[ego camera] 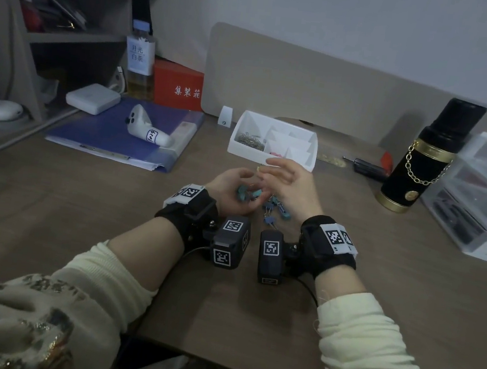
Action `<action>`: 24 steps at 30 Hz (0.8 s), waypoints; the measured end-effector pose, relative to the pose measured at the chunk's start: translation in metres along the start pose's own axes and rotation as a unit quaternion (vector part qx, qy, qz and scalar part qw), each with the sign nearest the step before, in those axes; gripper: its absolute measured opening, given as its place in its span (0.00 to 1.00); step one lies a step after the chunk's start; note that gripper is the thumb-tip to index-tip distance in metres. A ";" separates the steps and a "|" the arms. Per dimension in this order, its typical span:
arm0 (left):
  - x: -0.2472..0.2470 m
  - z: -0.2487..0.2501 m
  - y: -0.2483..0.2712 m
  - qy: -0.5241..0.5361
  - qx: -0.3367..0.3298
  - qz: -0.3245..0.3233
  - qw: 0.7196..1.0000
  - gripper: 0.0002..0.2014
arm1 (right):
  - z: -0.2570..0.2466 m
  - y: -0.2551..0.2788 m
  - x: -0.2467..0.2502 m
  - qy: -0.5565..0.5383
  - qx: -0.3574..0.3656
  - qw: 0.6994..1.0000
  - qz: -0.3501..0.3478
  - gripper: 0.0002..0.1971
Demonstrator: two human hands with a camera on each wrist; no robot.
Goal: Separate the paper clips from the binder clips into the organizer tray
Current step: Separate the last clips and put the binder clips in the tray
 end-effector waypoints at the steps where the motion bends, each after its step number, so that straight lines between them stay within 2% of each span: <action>1: 0.000 0.000 0.000 -0.009 0.001 0.005 1.000 0.17 | 0.000 -0.001 0.001 -0.006 0.006 1.000 0.023 0.13; 3: 0.002 0.002 0.000 -0.013 -0.010 0.011 1.000 0.16 | 0.001 -0.003 0.007 0.001 -0.001 0.997 0.078 0.09; 5: 0.004 0.004 0.001 -0.008 -0.021 0.011 1.000 0.15 | 0.008 -0.005 0.015 0.075 -0.041 0.990 0.110 0.07; 8: 0.005 0.006 0.004 -0.013 -0.026 0.010 1.000 0.15 | 0.026 -0.005 0.017 0.194 -0.176 0.965 0.036 0.11; 10: 0.005 0.006 0.005 -0.013 -0.024 0.010 1.000 0.15 | 0.033 -0.003 0.016 0.228 -0.231 0.946 -0.004 0.12; 13: 0.005 0.006 0.004 -0.012 -0.024 0.016 1.000 0.15 | 0.029 -0.002 0.015 0.265 -0.240 0.934 -0.012 0.05; 17: 0.006 0.005 0.003 -0.019 -0.025 0.030 0.999 0.16 | 0.022 -0.001 0.014 0.293 -0.247 0.923 -0.037 0.12; 20: 0.006 0.004 0.003 -0.023 -0.022 0.033 0.999 0.16 | 0.016 0.002 0.013 0.295 -0.250 0.921 -0.038 0.02; 24: 0.007 0.004 0.002 -0.021 -0.024 0.037 0.999 0.16 | 0.018 0.001 0.012 0.300 -0.258 0.917 -0.041 0.08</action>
Point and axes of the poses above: each hand's wrist, its own y-axis away from the middle knuckle, its own x-axis out of the back of the hand, z = x × y, the point moved 2 cm from there along -y, towards the middle knuckle, and after that the axes turned 10 degrees about -z, right-handed, at the moved point
